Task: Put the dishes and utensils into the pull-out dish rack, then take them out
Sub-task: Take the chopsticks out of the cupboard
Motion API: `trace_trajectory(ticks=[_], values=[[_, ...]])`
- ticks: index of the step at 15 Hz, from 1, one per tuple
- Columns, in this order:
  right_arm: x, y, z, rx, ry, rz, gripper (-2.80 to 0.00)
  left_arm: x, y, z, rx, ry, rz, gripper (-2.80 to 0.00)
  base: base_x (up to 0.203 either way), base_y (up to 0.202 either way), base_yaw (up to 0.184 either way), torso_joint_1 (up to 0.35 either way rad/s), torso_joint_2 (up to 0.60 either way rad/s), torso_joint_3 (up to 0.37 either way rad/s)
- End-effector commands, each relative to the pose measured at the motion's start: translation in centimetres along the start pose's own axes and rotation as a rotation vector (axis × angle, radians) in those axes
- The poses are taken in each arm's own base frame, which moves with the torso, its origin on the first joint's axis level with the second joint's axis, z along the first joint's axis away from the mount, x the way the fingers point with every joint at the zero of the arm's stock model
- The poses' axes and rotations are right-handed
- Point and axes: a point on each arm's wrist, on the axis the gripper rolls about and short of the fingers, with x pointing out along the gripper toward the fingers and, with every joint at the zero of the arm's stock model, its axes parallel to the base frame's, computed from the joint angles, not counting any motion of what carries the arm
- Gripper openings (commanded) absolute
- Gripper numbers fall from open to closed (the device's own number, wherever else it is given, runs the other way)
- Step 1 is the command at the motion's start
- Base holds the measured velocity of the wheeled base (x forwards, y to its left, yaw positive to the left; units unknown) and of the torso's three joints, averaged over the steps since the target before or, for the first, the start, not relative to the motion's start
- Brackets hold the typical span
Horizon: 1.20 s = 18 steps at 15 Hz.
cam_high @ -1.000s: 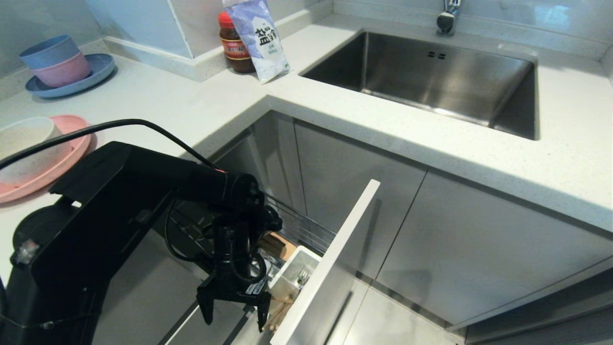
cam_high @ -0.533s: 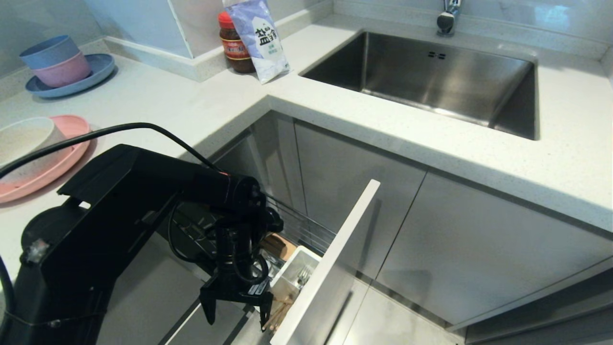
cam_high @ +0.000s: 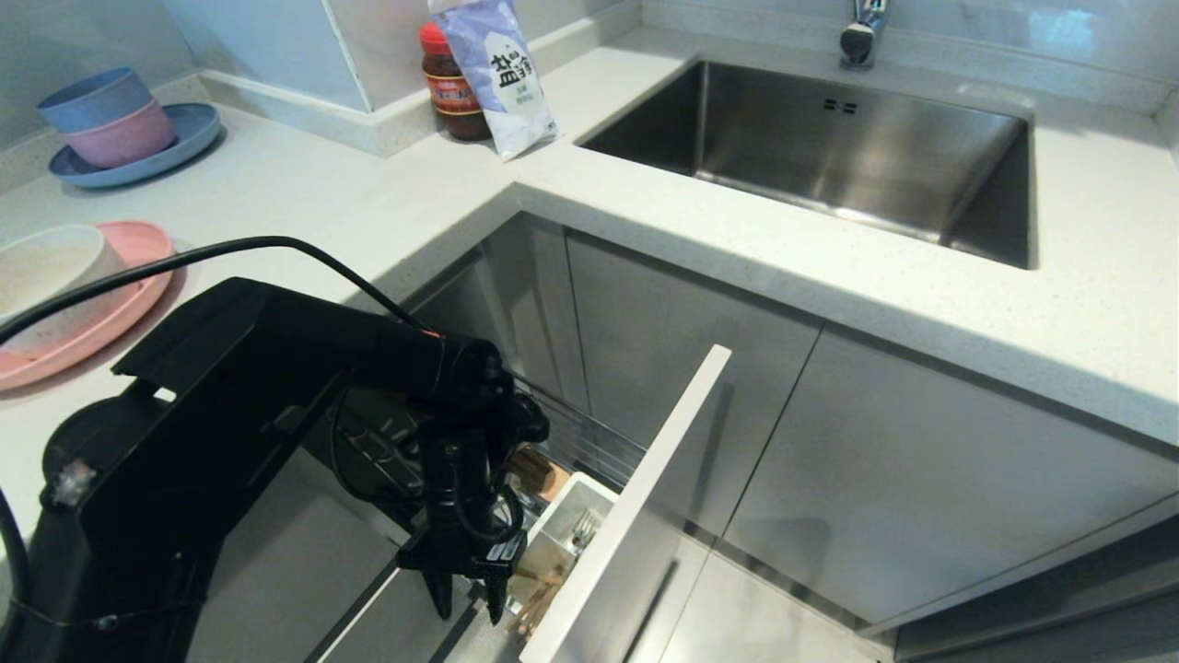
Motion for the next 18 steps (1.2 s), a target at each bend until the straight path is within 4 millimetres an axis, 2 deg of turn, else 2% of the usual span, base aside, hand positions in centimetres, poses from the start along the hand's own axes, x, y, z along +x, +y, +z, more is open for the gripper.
trace_trajectory(ticks=[1, 8, 14, 18], values=[[0.0, 0.0, 0.0, 0.000, -0.001, 0.000, -2.80, 0.1, -0.4, -0.2, 0.008, 0.013, -0.009, -2.80, 0.000, 0.000, 0.000, 0.000, 0.00, 0.000], [0.0, 0.0, 0.0, 0.000, -0.001, 0.000, -2.80, 0.2, -1.1, -0.6, 0.028, 0.030, -0.025, -2.80, 0.000, 0.000, 0.000, 0.000, 0.00, 0.000], [0.0, 0.0, 0.0, 0.000, -0.001, 0.000, -2.80, -3.1, -0.8, -3.3, 0.041, 0.007, -0.028, -2.80, 0.000, 0.000, 0.000, 0.000, 0.00, 0.000], [0.0, 0.0, 0.0, 0.000, -0.001, 0.000, -2.80, -4.6, -0.5, -4.8, 0.047, -0.002, -0.026, -2.80, 0.000, 0.000, 0.000, 0.000, 0.00, 0.000]])
